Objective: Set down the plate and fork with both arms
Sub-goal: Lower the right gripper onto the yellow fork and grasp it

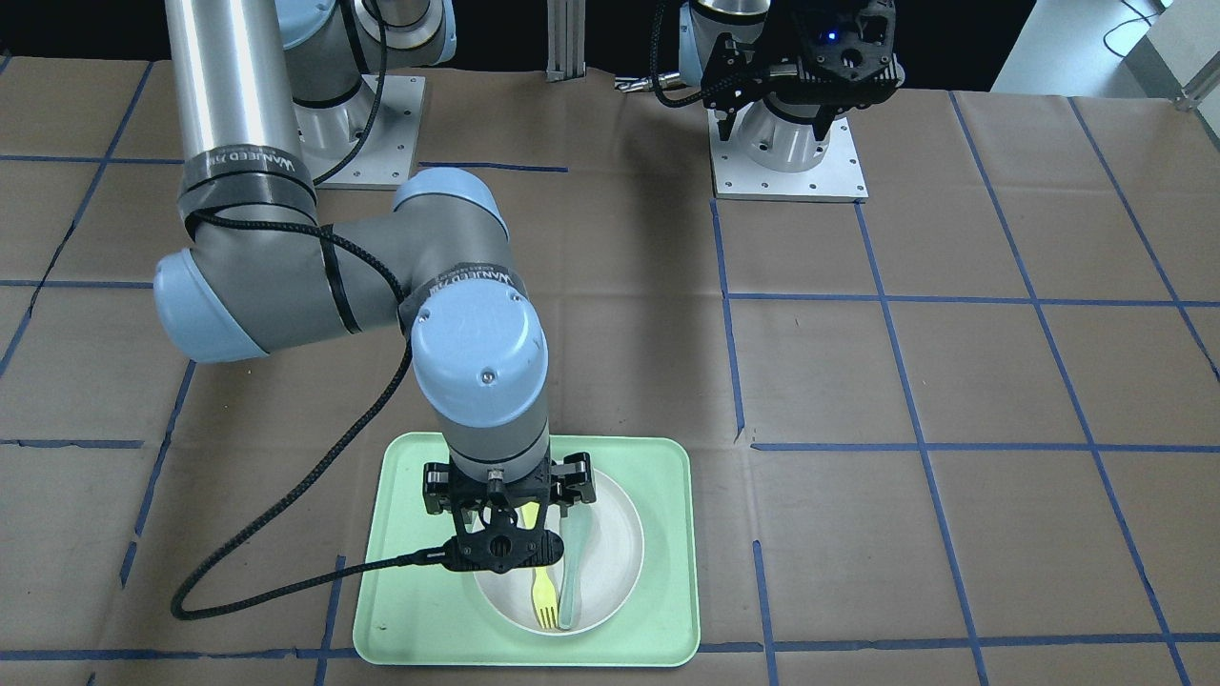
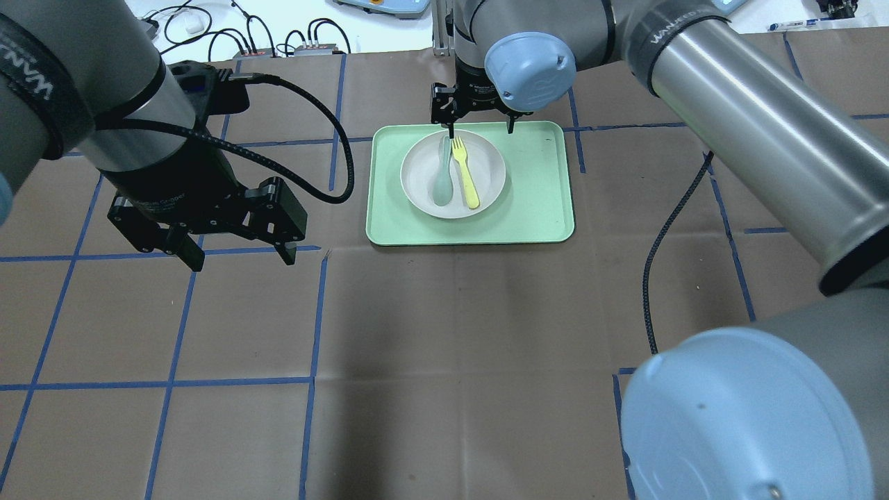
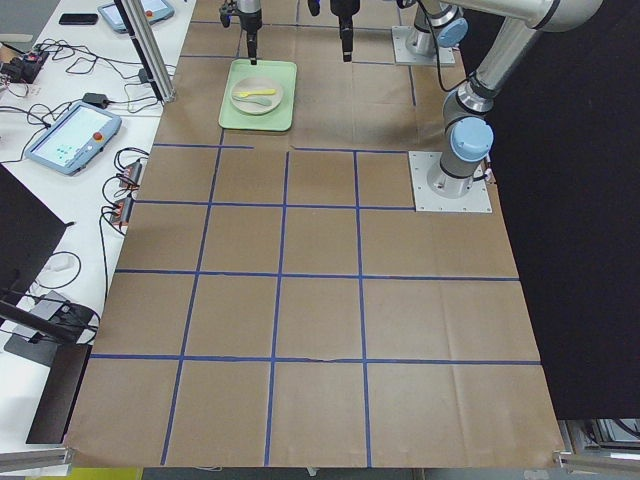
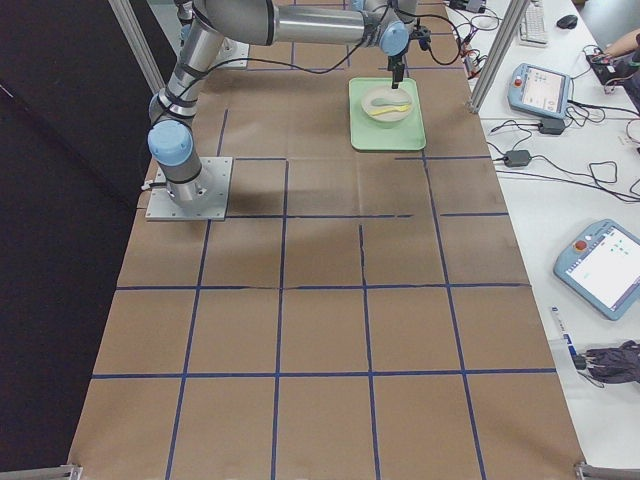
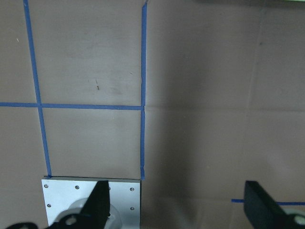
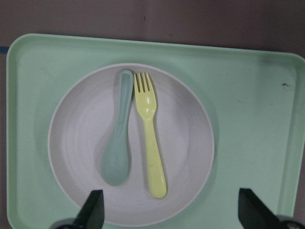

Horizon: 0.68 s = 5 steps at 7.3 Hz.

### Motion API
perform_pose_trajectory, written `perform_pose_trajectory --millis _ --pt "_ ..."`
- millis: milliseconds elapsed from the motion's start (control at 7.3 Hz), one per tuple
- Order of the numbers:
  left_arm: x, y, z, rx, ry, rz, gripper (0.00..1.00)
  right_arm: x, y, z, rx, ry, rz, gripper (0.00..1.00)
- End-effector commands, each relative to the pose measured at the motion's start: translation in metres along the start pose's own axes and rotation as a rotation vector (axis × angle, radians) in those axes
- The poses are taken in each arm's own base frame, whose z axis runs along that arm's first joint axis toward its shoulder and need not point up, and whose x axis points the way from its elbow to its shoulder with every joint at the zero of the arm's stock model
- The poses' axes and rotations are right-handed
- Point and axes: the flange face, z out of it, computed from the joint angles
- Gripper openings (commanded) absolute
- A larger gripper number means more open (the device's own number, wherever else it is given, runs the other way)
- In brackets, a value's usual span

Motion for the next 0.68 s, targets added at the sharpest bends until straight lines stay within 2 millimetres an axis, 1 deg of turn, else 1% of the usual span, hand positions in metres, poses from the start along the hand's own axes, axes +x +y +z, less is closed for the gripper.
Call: perform_pose_trajectory --millis 0,137,274,411,548 --pt "0.001 -0.009 0.005 0.035 0.003 0.033 1.00 -0.004 -0.008 0.046 -0.050 0.013 -0.003 1.00" --pt "0.002 -0.015 0.009 0.057 0.006 0.074 1.00 -0.004 -0.003 0.062 -0.078 0.019 -0.003 0.99" --pt "0.002 -0.017 0.008 0.071 0.006 0.079 1.00 -0.005 -0.003 0.076 -0.049 0.012 -0.004 0.98" --pt "0.001 -0.016 0.009 0.067 0.002 0.081 1.00 -0.006 -0.004 0.091 -0.043 0.010 -0.004 0.85" --pt "0.001 -0.017 0.009 0.070 0.004 0.079 1.00 -0.005 -0.005 0.100 -0.053 0.011 -0.003 0.69"
